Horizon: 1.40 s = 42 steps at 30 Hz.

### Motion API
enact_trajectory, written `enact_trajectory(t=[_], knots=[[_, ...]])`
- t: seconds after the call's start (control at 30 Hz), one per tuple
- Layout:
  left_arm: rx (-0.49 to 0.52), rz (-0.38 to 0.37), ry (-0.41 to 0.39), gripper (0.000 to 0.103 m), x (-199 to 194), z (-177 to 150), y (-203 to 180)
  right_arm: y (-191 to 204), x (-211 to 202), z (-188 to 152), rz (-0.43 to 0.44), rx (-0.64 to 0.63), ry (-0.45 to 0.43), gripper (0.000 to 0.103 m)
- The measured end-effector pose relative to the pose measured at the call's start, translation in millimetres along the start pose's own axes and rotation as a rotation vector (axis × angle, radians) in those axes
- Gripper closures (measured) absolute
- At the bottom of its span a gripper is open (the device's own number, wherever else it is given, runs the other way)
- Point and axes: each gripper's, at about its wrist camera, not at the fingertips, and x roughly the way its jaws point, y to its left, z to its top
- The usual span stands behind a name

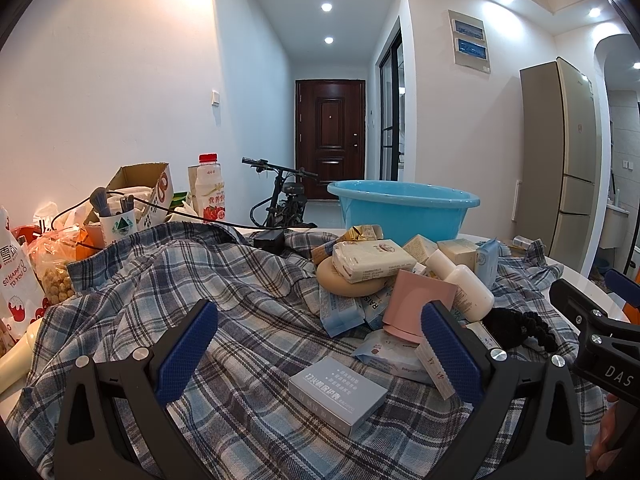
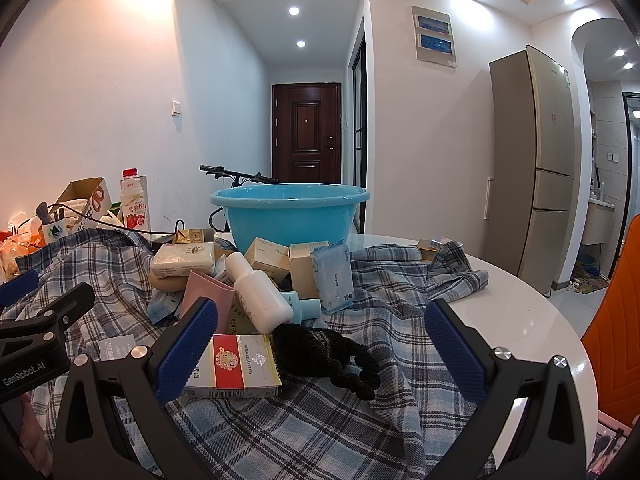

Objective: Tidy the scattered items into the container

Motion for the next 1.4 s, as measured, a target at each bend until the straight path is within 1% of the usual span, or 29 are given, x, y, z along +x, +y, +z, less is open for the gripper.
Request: enact_trajectory(t=[0.13, 0.43, 0.6, 0.87, 1.03, 1.13, 1.27, 1.33, 1.4], knots=[[0.000, -0.001, 0.025, 0.000, 3, 0, 1, 0, 1, 1, -0.001, -0.005, 0.002, 0.000], [0.018, -0.025, 0.137, 0.000, 24, 0, -4, 2, 1, -1, 0.006, -0.021, 0.009, 0.000], [0.015, -0.038, 0.179, 0.000, 33, -2, -3, 3, 2, -1, 0.007, -0.018, 0.006, 0.000], [0.007, -0.040, 0.191, 0.000, 35, -2, -2, 3, 2, -1, 0.007, -0.019, 0.008, 0.000], [0.021, -0.007, 0.202, 0.000, 38, -2, -4, 5, 4, 0, 0.013, -0.030, 0.023, 0.000], [0.038, 0.025, 0.184, 0.000, 35, -1, -7, 9, 8, 0, 0.025, -0.050, 0.042, 0.000], [0.052, 0.037, 0.152, 0.000, 28, -1, -9, 13, 8, 0, 0.037, -0.068, 0.051, 0.000], [0.042, 0.030, 0.160, 0.000, 30, -1, -7, 14, 10, -1, 0.047, -0.072, 0.056, 0.000], [0.026, 0.023, 0.187, 0.000, 35, -1, -3, 13, 10, -1, 0.069, -0.073, 0.062, 0.000]])
